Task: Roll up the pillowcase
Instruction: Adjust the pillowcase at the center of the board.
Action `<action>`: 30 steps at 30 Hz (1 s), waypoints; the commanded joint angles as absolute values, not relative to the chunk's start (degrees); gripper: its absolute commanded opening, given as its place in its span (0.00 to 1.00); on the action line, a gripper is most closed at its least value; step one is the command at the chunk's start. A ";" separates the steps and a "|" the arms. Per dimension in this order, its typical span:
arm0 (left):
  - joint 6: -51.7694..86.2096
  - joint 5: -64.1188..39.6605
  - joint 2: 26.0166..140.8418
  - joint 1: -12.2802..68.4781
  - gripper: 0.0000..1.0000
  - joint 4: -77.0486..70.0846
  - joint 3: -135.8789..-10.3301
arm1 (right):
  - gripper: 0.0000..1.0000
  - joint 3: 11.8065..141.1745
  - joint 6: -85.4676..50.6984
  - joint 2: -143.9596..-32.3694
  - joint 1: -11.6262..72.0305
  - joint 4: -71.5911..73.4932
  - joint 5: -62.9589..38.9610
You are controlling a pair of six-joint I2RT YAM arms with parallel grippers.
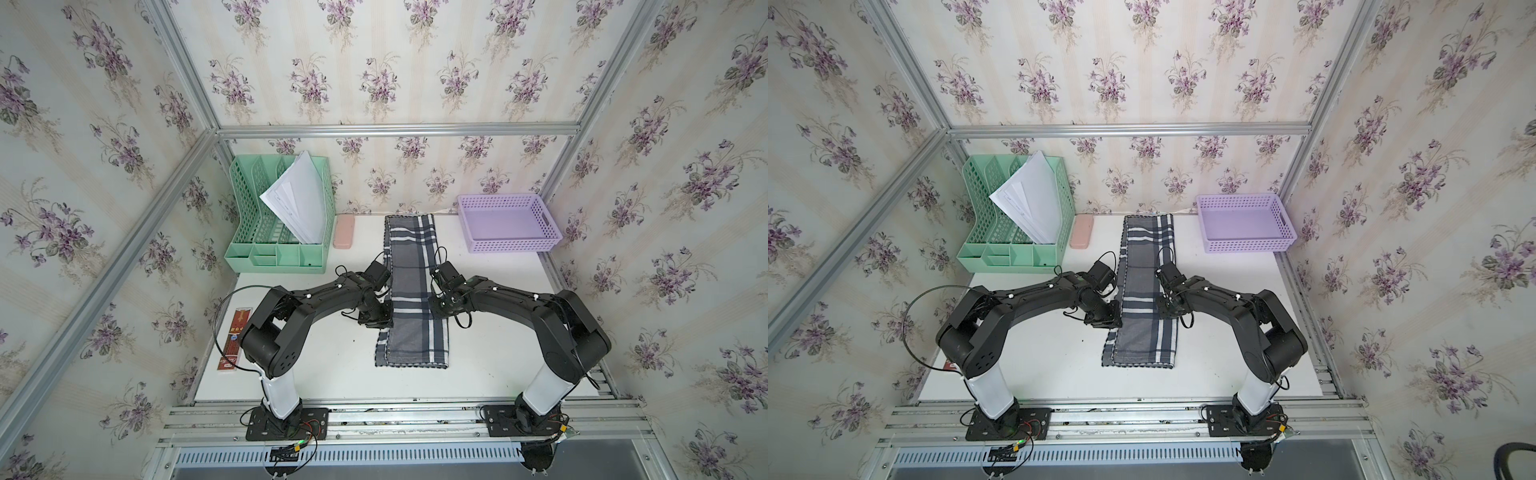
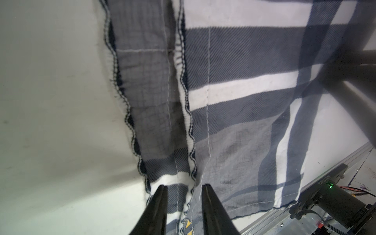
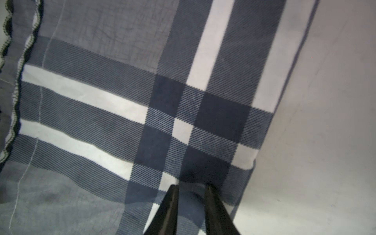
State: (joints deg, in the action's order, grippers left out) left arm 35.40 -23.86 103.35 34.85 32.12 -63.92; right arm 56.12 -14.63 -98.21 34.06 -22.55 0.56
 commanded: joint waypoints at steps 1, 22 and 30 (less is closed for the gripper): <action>35.62 -24.63 103.27 34.95 0.32 31.56 -64.17 | 0.29 55.99 -15.19 -98.68 34.01 -21.77 0.97; 36.27 -25.33 105.63 35.67 0.14 30.66 -65.23 | 0.30 56.61 -15.73 -100.48 34.01 -21.76 0.71; 36.58 -23.18 101.92 35.64 0.08 34.25 -65.88 | 0.58 63.00 -15.81 -94.39 28.14 -22.84 -3.37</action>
